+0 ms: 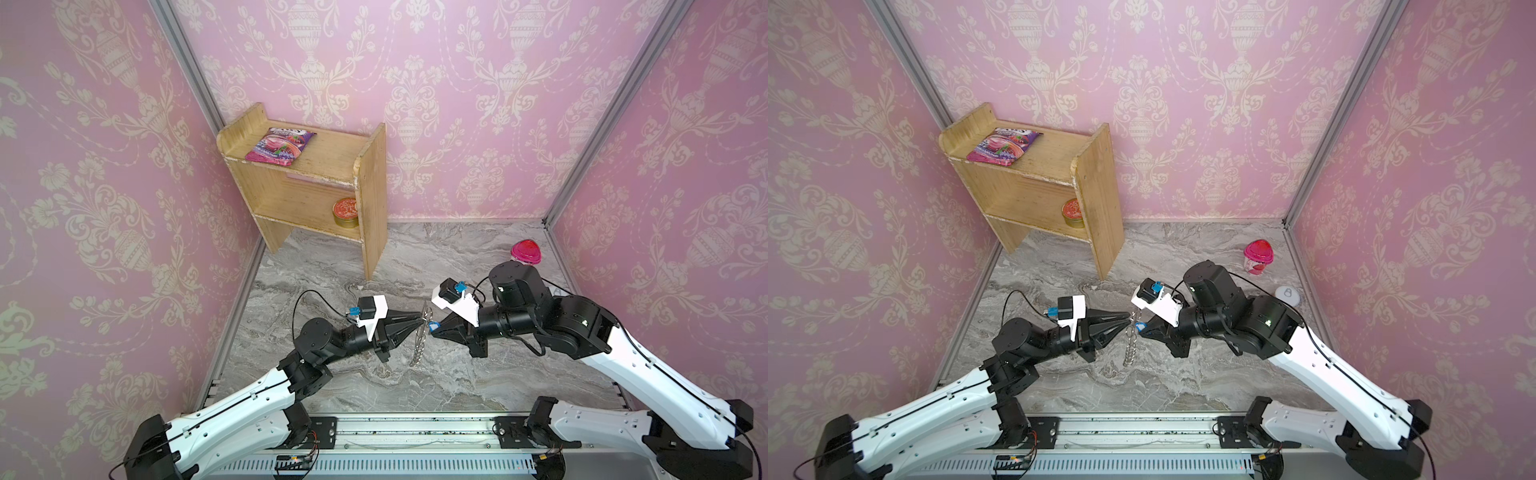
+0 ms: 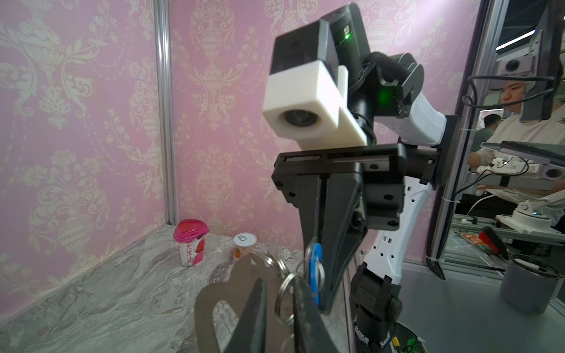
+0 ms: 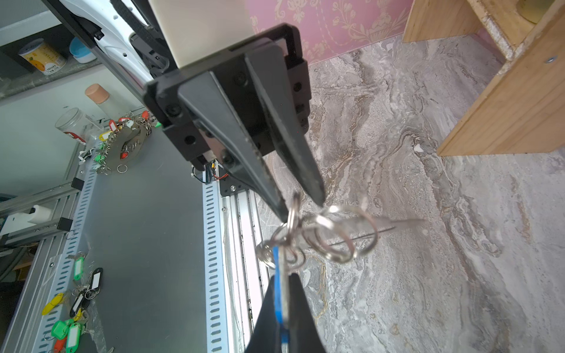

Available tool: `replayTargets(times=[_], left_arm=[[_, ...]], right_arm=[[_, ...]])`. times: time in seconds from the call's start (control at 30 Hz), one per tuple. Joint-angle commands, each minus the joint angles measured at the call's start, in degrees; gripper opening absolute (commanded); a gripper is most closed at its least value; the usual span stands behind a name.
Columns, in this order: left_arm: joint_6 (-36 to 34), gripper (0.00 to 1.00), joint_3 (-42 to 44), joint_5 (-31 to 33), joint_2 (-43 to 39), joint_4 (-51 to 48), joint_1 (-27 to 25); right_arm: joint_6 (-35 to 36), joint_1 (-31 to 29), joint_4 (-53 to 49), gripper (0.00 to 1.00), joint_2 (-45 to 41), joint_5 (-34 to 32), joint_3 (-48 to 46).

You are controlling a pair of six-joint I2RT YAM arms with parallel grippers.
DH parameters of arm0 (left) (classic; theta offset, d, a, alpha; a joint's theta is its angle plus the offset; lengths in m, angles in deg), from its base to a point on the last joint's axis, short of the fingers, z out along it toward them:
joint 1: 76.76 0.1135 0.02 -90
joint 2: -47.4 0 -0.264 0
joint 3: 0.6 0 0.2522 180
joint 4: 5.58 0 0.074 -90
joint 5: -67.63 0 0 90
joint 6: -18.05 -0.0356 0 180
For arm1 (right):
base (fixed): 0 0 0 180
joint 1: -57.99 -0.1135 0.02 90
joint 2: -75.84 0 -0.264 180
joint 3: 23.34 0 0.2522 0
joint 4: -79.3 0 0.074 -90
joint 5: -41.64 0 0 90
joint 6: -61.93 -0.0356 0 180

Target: Put the keys on the keyring

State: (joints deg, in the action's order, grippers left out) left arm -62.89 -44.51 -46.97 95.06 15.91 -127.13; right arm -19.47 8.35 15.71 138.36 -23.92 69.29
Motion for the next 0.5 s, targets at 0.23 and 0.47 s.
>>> replayTargets(times=[0.23, 0.47], left_arm=[[-2.51, 0.75, 1.08, 6.19, -3.91, -6.05, 0.45], [-3.60, 0.81, 1.49, 8.26, -7.42, -11.52, 0.45]], right_arm=[[4.87, -0.52, -11.76, 0.00, 2.79, -7.14, 8.38], [4.70, -0.98, -17.27, 0.00, 6.84, -12.64, 11.73]])
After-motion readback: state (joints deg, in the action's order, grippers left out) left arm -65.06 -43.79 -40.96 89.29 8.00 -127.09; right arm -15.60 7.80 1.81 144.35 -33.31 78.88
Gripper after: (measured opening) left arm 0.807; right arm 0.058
